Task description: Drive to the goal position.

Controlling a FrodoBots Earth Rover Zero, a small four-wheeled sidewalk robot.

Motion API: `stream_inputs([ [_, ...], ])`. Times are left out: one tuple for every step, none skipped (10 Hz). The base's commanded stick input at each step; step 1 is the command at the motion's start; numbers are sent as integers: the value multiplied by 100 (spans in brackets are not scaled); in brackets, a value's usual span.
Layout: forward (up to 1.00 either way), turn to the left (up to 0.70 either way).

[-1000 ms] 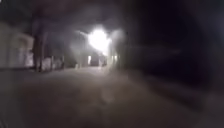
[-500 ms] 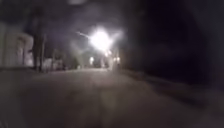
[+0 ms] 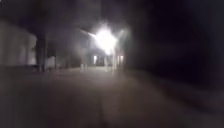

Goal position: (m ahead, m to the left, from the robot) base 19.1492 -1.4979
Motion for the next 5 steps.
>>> stream_inputs([
  [70, 0],
  [70, 0],
  [70, 0],
  [70, 0],
  [70, 0],
])
